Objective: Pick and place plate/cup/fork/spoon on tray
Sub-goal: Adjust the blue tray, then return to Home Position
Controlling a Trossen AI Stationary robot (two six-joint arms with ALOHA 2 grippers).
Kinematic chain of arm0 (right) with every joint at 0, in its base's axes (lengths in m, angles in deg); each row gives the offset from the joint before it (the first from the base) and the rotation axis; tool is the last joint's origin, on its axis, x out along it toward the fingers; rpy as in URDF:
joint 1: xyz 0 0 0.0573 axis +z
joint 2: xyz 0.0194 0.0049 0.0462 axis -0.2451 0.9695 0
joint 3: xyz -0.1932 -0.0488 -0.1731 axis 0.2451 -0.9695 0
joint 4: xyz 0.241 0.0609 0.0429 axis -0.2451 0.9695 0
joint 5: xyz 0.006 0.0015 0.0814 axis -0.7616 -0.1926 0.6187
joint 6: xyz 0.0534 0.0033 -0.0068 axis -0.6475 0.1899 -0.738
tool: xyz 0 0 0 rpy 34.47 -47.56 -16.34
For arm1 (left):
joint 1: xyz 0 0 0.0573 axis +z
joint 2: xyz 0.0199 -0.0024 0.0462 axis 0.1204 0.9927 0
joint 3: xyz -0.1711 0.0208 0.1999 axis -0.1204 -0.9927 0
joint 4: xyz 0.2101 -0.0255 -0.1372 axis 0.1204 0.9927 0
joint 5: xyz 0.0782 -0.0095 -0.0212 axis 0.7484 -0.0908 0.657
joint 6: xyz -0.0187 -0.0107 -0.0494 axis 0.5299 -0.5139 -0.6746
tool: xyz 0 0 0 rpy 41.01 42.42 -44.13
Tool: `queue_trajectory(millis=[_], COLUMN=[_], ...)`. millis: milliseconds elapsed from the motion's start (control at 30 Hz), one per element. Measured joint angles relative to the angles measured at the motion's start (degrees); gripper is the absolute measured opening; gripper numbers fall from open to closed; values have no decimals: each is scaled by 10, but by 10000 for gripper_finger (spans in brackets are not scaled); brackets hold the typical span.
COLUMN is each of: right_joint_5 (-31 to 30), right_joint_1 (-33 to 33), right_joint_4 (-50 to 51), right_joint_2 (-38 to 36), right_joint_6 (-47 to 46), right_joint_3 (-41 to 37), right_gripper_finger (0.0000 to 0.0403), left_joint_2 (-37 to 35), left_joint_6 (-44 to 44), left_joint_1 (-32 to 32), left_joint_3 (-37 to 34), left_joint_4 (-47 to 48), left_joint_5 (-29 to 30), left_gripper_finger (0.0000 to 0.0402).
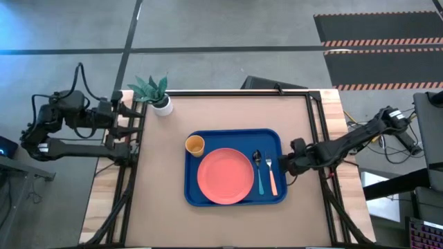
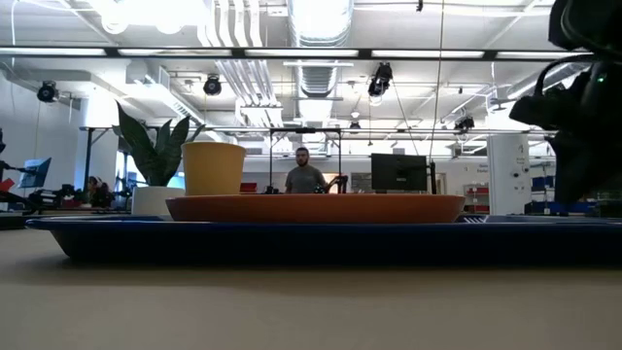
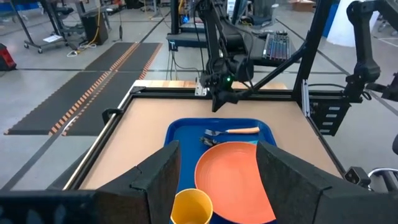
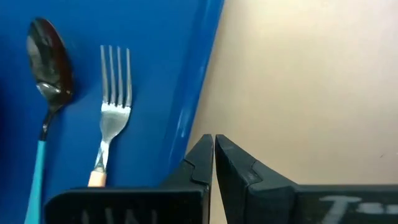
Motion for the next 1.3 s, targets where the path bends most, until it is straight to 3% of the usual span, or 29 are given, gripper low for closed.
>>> queue_trajectory(millis=[333, 567, 1300], right_joint_5=[37, 31, 13], right_joint_1=[0, 7, 12], right_joint_4=[-41, -88, -91], right_joint_2=[93, 151, 135], right_joint_6=[-14, -21, -17], right_joint_3=[0, 1, 36], right_gripper_finger=[9, 9, 9], left_joint_2=[-6, -6, -15], left_joint_6=[0, 0, 0], left_joint_1=[0, 0, 0], left_joint_3=[0, 0, 0], left_joint_4=[0, 1, 9], left_joint_5=[0, 0, 0], left_gripper_finger=[194, 194, 194])
